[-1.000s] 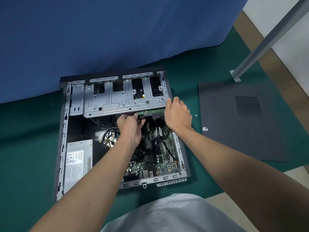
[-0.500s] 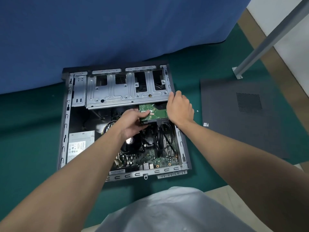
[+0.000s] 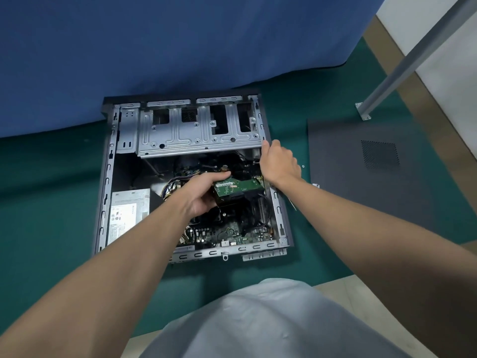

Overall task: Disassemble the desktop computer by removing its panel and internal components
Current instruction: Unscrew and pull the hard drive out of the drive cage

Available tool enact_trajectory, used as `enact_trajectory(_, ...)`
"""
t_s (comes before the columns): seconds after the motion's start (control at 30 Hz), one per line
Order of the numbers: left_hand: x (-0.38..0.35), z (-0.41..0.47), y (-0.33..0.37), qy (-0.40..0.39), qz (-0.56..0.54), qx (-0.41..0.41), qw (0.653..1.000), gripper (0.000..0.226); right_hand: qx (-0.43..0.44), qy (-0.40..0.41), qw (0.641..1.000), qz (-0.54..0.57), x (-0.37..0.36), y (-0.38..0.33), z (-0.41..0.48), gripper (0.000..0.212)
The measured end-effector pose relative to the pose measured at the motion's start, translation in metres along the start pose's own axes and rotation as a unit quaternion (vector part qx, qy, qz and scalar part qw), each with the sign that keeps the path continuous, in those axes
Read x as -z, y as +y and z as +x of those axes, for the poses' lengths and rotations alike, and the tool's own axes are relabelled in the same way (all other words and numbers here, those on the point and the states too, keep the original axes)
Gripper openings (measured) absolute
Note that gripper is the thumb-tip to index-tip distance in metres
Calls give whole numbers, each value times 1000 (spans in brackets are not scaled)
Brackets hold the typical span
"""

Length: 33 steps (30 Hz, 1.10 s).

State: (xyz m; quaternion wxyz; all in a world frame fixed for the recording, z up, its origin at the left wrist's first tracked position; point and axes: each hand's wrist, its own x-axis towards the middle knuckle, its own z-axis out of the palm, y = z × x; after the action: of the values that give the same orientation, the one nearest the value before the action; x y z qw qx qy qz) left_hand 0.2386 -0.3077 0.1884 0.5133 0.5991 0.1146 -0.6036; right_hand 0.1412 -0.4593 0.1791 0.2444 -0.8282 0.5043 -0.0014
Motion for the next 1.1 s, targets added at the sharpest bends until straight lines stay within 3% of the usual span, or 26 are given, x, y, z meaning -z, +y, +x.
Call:
enact_trajectory(0.17,7,-16,-3,46,-140,-16,989,8,-9,-1,1000,-7,3,-2,-4,51)
enact_trajectory(0.33,-8,-34,8,125,-194,-21,973,13,-18,29,999,-11,7,-13,-9,39)
enact_trajectory(0.43,-15,-44,14,168,-203,-52,963,32,80,93,990,-74,9,-21,-17,29)
enact_trajectory(0.53,-23,-55,17,232,-225,-88,942,27,216,114,965,-99,12,-34,-22,24)
enact_trajectory(0.6,-27,-61,19,260,-232,-104,932,23,244,47,967,-65,15,-44,-23,22)
enact_trajectory(0.7,-30,-65,21,283,-247,-117,919,18,181,-67,981,-2,20,-55,-19,40)
enact_trajectory(0.8,-32,-68,25,296,-239,-146,913,22,156,-127,979,23,28,-61,-16,49)
enact_trajectory(0.87,-31,-69,29,300,-227,-165,911,37,137,-166,975,54,33,-63,-15,52)
enact_trajectory(0.97,-27,-68,37,284,-216,-197,913,39,86,-233,955,164,38,-61,-14,51)
enact_trajectory(1.1,-15,-66,43,211,-214,-218,929,36,7,-291,898,328,41,-60,-20,43)
